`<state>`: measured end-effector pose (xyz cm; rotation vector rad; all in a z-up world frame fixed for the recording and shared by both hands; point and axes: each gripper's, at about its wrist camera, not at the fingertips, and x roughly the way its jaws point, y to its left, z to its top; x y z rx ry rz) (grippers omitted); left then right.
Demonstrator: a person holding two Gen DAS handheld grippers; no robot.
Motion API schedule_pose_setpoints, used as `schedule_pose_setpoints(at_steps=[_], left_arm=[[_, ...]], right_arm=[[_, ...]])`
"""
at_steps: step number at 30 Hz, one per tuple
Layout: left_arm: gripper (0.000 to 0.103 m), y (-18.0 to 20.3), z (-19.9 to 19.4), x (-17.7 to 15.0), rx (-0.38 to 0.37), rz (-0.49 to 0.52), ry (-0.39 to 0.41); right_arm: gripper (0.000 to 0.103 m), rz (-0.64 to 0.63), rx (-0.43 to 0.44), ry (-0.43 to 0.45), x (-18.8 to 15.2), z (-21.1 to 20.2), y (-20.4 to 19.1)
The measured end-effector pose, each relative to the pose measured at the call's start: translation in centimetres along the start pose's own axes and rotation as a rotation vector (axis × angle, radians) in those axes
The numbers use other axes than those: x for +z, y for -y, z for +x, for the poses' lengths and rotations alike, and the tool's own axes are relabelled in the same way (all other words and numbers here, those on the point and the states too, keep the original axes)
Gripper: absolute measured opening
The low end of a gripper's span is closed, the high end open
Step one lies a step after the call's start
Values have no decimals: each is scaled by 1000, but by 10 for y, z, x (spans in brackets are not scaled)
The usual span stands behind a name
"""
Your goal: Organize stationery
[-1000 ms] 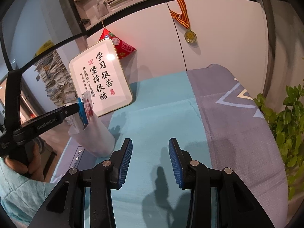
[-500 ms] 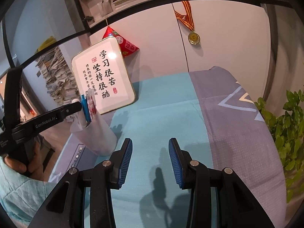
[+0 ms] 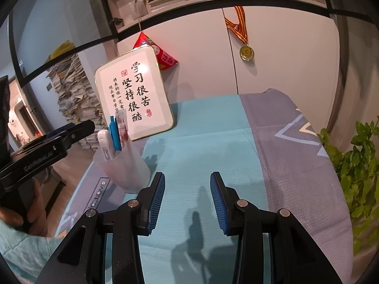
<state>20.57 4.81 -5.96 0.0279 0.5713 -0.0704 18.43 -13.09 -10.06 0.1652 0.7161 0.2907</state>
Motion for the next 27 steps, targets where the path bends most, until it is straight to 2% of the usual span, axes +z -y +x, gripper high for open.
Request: schedule_pose_setpoints(at_steps=[4, 9, 12, 16, 18, 20, 22, 27], left_arm=[[79, 10, -22, -2, -1, 23, 44], [85, 21, -46, -4, -2, 32, 87], [87, 26, -61, -8, -22, 30, 95], [89, 32, -79, -10, -25, 27, 112], [96, 33, -91, -11, -27, 19, 128], [101, 36, -105, -13, -28, 11, 154], [102, 40, -120, -15, -33, 14, 178], [102, 51, -152, -27, -51, 27, 210]], right_arm=[[40, -19, -25, 31, 1, -14, -5], [41, -39, -67, 87, 2, -41, -12], [60, -59, -110, 140, 0, -64, -17], [61, -80, -160, 208, 2, -95, -22], [62, -81, -180, 237, 2, -112, -24], [70, -79, -207, 260, 2, -127, -26], [76, -79, -232, 292, 0, -142, -29], [78, -66, -259, 323, -9, -176, -33]])
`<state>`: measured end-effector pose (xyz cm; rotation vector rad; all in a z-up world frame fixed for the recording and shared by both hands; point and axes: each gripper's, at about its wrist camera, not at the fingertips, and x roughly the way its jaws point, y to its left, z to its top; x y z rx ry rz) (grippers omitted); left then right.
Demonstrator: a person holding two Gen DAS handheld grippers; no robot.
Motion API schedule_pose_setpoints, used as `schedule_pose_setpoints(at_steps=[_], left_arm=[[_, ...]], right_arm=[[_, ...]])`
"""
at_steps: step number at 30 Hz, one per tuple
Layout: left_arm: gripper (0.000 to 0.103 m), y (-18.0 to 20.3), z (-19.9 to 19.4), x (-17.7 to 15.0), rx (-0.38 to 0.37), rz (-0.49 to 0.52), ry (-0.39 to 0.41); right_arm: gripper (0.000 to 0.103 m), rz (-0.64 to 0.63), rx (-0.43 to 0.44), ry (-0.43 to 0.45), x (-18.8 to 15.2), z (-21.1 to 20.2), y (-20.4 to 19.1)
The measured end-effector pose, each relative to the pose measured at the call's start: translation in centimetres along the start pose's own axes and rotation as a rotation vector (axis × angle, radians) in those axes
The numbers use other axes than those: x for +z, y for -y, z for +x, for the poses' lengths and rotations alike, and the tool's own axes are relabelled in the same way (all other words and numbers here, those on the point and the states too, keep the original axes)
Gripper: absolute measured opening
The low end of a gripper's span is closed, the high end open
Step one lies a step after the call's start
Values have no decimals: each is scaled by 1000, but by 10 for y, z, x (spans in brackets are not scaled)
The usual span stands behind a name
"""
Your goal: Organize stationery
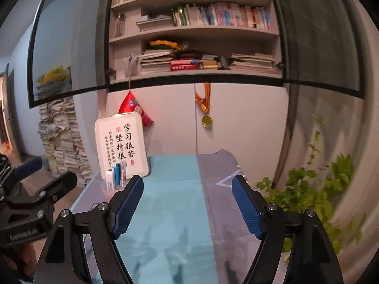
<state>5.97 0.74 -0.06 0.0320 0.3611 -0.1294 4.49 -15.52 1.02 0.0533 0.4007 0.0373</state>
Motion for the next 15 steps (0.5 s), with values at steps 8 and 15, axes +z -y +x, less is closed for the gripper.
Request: schedule_pose_setpoints(at_steps=[8, 15], left_arm=[[102, 7, -50, 2, -14, -9, 62], [102, 14, -86, 12, -15, -3, 140]], right_arm=[[78, 17, 10, 62, -1, -56, 5], [84, -9, 3, 158, 8, -100, 0]])
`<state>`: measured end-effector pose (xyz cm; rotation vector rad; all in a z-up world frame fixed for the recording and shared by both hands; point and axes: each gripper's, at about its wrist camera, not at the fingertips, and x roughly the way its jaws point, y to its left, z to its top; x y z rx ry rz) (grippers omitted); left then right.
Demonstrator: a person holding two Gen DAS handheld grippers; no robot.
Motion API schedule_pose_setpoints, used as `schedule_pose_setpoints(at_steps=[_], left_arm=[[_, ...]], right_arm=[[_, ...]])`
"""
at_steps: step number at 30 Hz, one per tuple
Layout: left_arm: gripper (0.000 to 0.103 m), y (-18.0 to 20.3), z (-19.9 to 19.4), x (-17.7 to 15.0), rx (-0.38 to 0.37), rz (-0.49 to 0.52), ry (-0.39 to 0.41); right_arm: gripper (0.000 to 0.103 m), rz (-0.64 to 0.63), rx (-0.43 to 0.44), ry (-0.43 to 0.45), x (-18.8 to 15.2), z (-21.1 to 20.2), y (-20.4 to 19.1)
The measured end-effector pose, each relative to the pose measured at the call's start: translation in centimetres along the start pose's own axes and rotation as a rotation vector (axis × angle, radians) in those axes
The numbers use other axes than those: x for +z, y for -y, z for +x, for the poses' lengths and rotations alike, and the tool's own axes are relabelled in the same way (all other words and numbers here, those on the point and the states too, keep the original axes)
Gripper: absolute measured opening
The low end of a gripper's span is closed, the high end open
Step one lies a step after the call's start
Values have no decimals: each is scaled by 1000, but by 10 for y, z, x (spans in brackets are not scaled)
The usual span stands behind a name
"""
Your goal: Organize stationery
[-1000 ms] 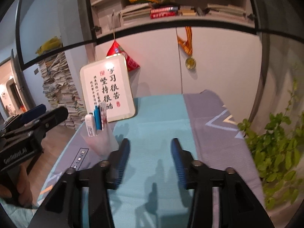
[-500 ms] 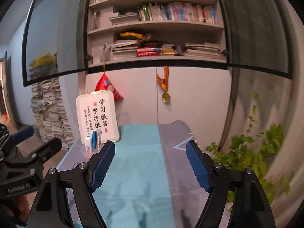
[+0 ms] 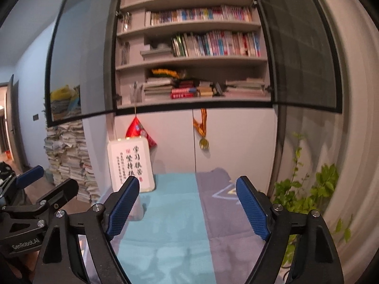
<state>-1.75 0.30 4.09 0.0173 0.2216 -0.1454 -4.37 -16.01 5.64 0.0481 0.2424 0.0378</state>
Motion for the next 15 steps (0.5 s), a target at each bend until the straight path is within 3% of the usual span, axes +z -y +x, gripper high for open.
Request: schedule_pose_setpoints(at_steps=[5, 15], left_arm=[[102, 0, -13, 4, -3, 1, 30], [102, 1, -17, 1, -3, 9, 29]], right_arm=[[84, -10, 0, 36, 6, -15, -5], [85, -17, 12, 22, 5, -19, -8]])
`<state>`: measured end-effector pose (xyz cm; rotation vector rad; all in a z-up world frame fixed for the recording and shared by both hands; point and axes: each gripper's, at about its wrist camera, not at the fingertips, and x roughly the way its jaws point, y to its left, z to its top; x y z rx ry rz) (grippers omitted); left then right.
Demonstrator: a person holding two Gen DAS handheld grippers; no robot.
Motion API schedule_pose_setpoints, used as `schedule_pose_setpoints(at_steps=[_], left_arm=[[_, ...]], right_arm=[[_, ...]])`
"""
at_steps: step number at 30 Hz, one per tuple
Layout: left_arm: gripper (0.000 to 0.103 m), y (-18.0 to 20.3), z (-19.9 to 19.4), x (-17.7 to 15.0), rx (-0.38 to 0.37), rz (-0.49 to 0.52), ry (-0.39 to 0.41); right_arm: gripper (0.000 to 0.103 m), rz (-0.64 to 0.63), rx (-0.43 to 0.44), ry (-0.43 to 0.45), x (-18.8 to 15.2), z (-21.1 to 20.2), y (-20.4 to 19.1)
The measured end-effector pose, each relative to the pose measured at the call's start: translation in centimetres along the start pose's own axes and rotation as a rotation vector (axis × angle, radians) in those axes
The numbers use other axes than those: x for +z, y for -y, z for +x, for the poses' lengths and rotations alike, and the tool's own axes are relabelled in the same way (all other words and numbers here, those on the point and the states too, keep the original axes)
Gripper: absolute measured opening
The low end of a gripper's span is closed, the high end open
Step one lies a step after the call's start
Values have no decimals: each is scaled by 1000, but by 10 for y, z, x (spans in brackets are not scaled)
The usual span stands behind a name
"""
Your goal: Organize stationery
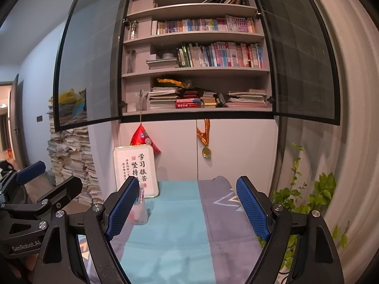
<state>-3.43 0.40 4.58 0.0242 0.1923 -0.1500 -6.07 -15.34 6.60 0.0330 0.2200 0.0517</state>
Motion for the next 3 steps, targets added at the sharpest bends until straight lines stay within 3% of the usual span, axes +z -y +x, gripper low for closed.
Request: schedule_pose_setpoints(at_steps=[3], left_arm=[[102, -1, 1, 0, -1, -5, -2]], right_arm=[[85, 1, -1, -1, -1, 0, 0]])
